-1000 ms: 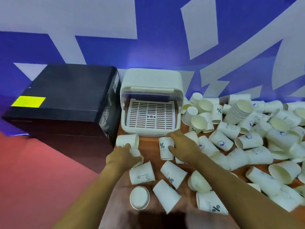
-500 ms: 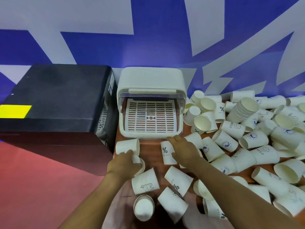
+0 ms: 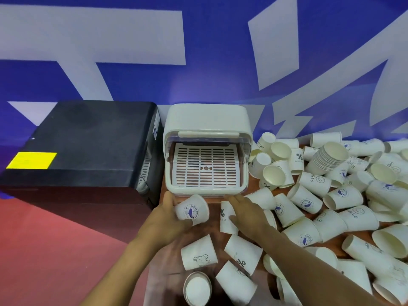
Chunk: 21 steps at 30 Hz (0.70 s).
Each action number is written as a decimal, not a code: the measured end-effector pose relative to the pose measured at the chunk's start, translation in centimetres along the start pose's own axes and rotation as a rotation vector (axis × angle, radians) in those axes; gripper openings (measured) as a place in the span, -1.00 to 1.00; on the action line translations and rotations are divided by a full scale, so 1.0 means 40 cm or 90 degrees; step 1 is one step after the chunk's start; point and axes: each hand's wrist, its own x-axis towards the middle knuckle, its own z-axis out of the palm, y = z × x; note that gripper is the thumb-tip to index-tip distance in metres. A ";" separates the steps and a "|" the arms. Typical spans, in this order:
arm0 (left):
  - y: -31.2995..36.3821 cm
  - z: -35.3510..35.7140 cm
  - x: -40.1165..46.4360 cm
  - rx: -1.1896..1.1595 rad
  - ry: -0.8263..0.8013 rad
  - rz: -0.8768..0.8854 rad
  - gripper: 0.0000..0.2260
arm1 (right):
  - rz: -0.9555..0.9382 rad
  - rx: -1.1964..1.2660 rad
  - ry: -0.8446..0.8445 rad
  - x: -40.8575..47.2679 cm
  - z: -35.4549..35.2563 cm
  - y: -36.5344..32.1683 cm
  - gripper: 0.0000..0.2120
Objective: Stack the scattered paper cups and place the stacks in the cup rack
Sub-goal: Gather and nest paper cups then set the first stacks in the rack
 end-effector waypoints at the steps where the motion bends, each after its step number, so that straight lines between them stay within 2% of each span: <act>1: -0.001 -0.003 0.001 -0.015 -0.002 0.001 -0.62 | 0.001 0.010 0.006 0.001 -0.003 -0.004 -0.40; 5: 0.001 -0.005 0.011 -0.063 -0.029 -0.008 -0.31 | 0.009 0.059 0.035 -0.008 -0.034 -0.013 -0.53; 9: 0.012 0.000 0.023 -0.149 -0.044 0.003 -0.46 | -0.016 0.064 0.095 -0.038 -0.087 -0.012 -0.69; 15: 0.043 0.005 0.031 -0.333 -0.097 0.015 -0.35 | -0.045 0.067 0.189 -0.072 -0.175 -0.049 -0.75; 18: 0.063 0.016 0.028 -0.375 -0.098 0.021 -0.37 | -0.053 0.058 0.215 -0.076 -0.187 -0.078 -0.77; 21: 0.060 0.023 0.037 -0.373 -0.056 0.028 -0.38 | -0.048 0.053 0.217 -0.070 -0.187 -0.093 -0.77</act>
